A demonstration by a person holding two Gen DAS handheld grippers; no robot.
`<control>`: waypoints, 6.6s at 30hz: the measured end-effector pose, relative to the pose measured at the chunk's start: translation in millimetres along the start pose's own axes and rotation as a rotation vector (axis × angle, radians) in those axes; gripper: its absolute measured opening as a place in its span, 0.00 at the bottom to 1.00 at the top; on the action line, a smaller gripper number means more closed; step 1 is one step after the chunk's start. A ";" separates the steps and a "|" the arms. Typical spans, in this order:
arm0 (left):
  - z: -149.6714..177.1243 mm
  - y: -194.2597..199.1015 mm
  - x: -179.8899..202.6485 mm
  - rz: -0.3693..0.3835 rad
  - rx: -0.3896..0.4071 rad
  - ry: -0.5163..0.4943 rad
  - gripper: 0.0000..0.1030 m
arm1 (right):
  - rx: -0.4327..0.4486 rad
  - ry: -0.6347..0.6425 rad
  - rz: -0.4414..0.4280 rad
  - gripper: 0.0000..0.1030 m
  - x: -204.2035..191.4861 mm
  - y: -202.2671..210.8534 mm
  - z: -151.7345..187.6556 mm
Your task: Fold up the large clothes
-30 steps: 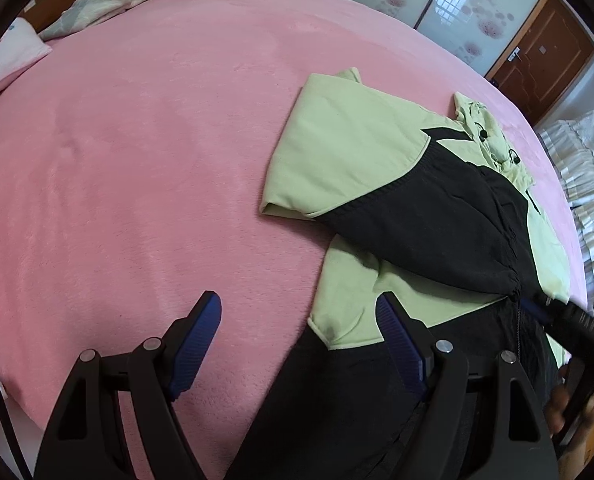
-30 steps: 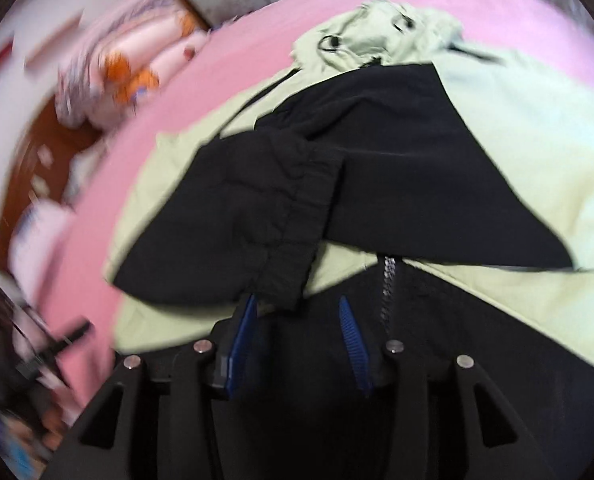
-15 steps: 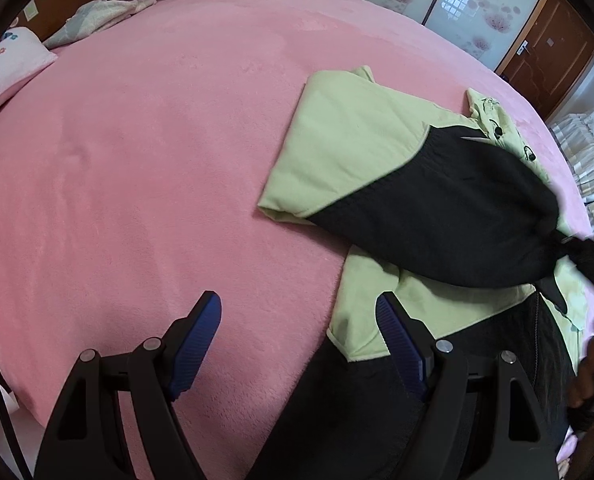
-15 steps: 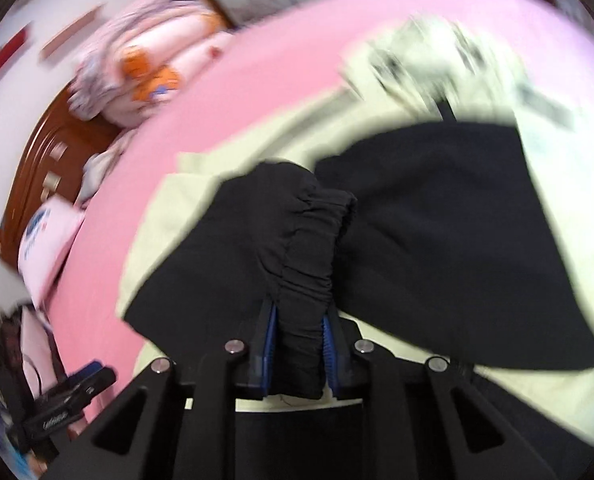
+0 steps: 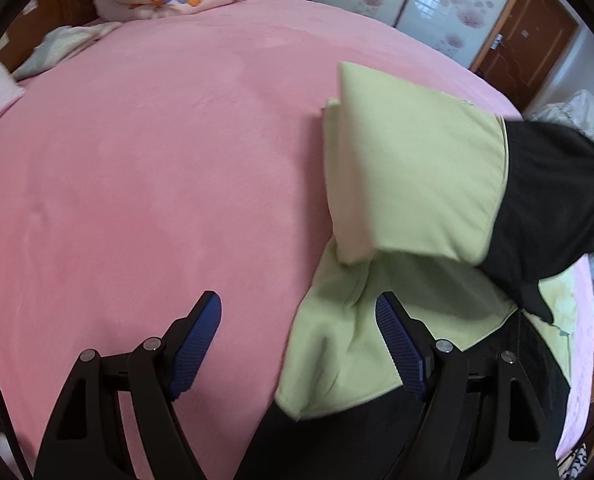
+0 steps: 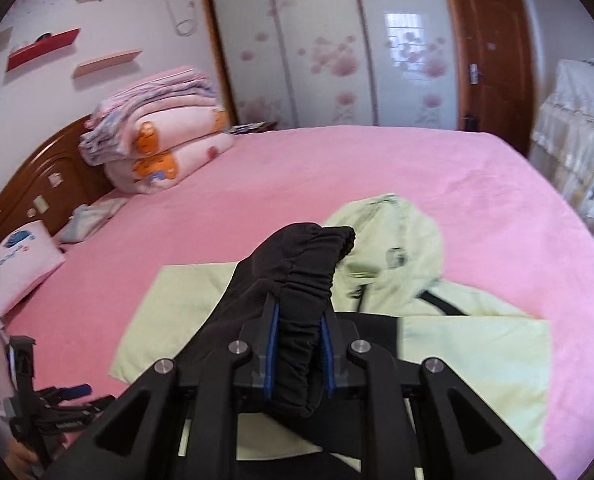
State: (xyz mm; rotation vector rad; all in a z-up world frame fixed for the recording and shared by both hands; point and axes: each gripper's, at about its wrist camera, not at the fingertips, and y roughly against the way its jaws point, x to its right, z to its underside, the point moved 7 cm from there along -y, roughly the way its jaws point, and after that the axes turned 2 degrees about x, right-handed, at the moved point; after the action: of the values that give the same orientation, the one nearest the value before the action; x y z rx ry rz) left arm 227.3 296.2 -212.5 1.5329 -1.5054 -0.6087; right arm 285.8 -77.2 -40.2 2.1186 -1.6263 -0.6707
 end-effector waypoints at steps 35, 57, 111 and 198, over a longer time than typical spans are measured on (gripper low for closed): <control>-134.8 -151.4 47.7 -0.015 -0.123 -0.118 0.76 | -0.296 -0.337 0.118 0.51 171.7 -61.4 110.2; -186.1 -167.7 64.6 -0.058 0.052 -0.114 0.02 | -0.238 -0.165 0.186 0.25 168.1 -126.7 82.3; -49.2 -124.3 48.2 -0.053 -0.004 -0.027 0.92 | -0.295 -0.140 0.412 0.48 154.0 -97.1 153.6; 207.9 77.7 -51.4 0.015 -0.084 -0.143 0.92 | -0.342 -0.211 0.241 0.50 161.1 236.1 358.5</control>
State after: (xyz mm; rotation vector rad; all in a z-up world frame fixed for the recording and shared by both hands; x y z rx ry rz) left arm 5.1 304.1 -262.1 1.4378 -1.5765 -0.7775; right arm -74.0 -298.0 -219.1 1.6264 -1.6955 -1.0344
